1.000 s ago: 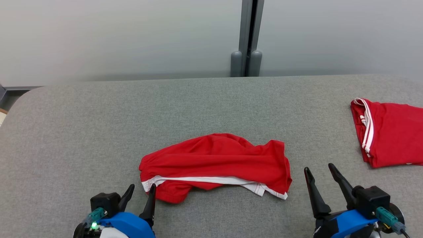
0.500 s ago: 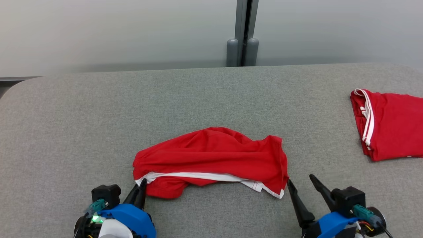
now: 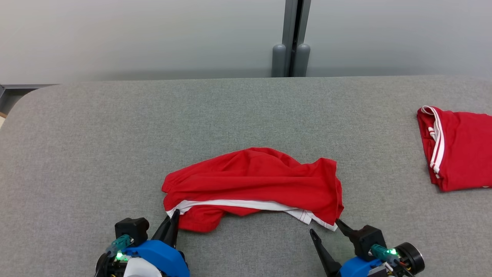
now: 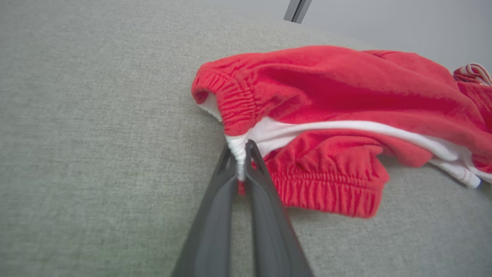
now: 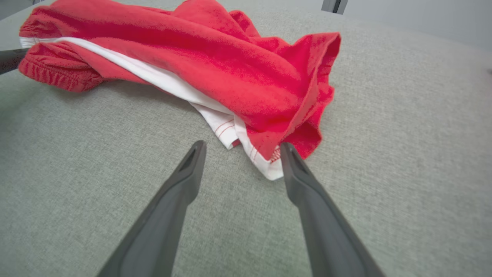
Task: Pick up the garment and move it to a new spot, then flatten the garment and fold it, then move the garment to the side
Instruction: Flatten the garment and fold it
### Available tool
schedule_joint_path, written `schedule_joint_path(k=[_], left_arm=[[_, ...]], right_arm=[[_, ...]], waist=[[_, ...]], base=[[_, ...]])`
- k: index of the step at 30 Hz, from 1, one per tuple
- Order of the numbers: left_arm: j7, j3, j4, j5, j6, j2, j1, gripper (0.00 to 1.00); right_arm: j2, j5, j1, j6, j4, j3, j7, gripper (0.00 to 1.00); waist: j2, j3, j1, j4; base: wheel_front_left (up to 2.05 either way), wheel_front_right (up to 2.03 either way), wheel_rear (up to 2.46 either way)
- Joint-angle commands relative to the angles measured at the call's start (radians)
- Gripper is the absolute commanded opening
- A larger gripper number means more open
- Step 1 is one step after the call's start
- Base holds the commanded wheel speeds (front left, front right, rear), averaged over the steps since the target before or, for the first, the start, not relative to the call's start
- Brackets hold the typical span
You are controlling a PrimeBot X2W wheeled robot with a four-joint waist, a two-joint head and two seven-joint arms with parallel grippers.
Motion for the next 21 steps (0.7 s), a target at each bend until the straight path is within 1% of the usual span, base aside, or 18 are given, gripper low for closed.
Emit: schedule_joint_path(k=[1,7,12,16,17,18,19,21], left_arm=[[-0.008,-0.001,-0.002,-0.002,-0.005,0.000,-0.019,0.00],[-0.014,-0.008,-0.006,-0.013,-0.007,0.004,-0.032,0.00],[-0.019,-0.011,-0.007,-0.018,-0.008,0.008,-0.039,0.00],[-0.023,-0.012,-0.008,-0.023,-0.008,0.011,-0.042,0.00],[-0.022,-0.013,-0.008,-0.025,-0.008,0.012,-0.042,0.00],[-0.023,-0.014,-0.008,-0.026,-0.008,0.012,-0.043,0.00],[-0.024,-0.015,-0.009,-0.026,-0.008,0.012,-0.044,0.00],[-0.026,-0.017,-0.010,-0.027,-0.008,0.012,-0.046,0.00]], right_arm=[[-0.001,-0.017,-0.012,0.000,0.018,0.005,-0.005,1.00],[-0.002,-0.082,-0.052,0.000,0.113,-0.009,-0.033,1.00],[-0.002,-0.096,-0.076,0.000,0.168,-0.039,-0.078,1.00],[-0.001,-0.100,-0.103,0.000,0.201,-0.042,-0.100,1.00],[-0.001,-0.101,-0.108,0.000,0.209,-0.042,-0.105,0.88],[-0.002,-0.103,-0.112,0.000,0.217,-0.041,-0.108,0.79],[-0.002,-0.104,-0.118,0.000,0.223,-0.041,-0.112,0.62],[-0.002,-0.103,-0.128,0.000,0.235,-0.041,-0.120,0.46]], waist=[[0.0000,0.000,-0.0002,0.002],[0.0000,0.008,-0.0002,0.014],[0.0000,0.015,-0.0002,0.022],[0.0000,0.022,-0.0002,0.024],[0.0000,0.023,-0.0002,0.024],[0.0000,0.024,-0.0002,0.025],[0.0000,0.024,-0.0002,0.026],[0.0000,0.025,-0.0002,0.028]], base=[[0.00,0.00,0.00],[0.00,0.00,0.00],[0.00,0.00,0.00],[0.00,0.00,0.00],[0.00,0.00,0.00],[0.00,0.00,0.00],[0.00,0.00,0.00],[0.00,0.00,0.00]])
